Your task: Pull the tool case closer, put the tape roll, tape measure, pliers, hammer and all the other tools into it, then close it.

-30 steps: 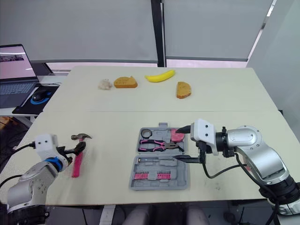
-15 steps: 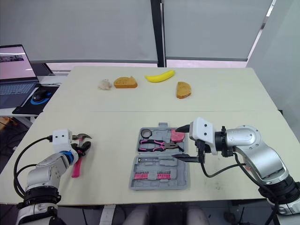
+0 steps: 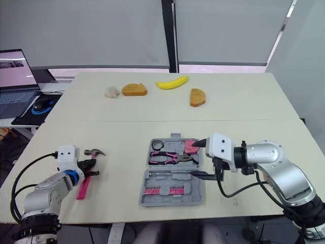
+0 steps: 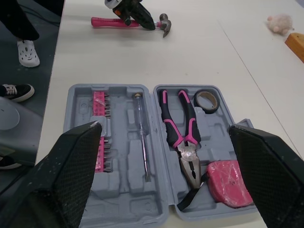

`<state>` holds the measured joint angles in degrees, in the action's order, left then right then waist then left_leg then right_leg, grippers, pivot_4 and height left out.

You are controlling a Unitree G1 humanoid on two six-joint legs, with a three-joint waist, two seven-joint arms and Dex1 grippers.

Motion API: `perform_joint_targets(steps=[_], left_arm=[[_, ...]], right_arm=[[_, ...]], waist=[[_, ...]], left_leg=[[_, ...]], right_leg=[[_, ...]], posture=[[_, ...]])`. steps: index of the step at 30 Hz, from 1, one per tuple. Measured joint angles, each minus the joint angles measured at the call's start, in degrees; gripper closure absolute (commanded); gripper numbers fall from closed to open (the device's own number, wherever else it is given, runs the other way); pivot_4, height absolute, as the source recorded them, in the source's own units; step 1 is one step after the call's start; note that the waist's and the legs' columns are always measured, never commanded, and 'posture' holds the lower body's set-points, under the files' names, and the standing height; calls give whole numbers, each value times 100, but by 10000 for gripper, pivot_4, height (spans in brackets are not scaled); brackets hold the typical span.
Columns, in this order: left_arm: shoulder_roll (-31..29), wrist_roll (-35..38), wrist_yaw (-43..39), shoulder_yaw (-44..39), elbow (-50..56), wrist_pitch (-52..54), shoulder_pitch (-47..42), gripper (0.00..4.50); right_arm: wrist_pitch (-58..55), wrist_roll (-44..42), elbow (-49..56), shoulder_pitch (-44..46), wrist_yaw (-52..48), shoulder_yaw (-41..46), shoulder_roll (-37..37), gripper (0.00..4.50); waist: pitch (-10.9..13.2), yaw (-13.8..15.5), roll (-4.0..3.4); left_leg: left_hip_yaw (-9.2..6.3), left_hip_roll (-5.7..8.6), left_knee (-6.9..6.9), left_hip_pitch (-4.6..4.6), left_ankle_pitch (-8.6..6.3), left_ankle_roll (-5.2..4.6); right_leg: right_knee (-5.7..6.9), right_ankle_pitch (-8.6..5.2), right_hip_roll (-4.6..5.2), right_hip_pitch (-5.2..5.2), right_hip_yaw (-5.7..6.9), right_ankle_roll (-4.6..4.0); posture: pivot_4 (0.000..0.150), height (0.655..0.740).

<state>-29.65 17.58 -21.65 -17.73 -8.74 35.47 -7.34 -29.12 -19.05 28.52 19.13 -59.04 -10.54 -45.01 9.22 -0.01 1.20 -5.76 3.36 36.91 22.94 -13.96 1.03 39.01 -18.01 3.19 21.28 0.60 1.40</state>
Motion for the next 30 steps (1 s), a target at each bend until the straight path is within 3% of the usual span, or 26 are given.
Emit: perform_joint_targets(steps=[8, 21, 30], left_arm=[[653, 112, 285, 688, 1613, 792, 279, 44302], [970, -241, 540, 1065, 1340, 412, 212, 44302], [479, 16, -253, 818, 1631, 12, 832, 16331]], right_arm=[[10, 6, -2, -11, 39, 6, -13, 0], [12, 15, 12, -69, 38, 6, -113, 0], [5, 10, 124, -193, 70, 19, -163, 0]], waist=[[1, 18, 2], [1, 8, 2], [2, -4, 0]], left_leg=[[1, -1, 0, -1, 0, 0], [2, 0, 1, -3, 0, 0], [1, -3, -2, -3, 0, 0]], right_leg=[[1, 1, -3, -3, 3, 2], [0, 1, -3, -7, 5, 2], [-1, 1, -4, -3, 4, 2]], posture=[[1500, 7400], [1500, 7400], [1500, 7400]])
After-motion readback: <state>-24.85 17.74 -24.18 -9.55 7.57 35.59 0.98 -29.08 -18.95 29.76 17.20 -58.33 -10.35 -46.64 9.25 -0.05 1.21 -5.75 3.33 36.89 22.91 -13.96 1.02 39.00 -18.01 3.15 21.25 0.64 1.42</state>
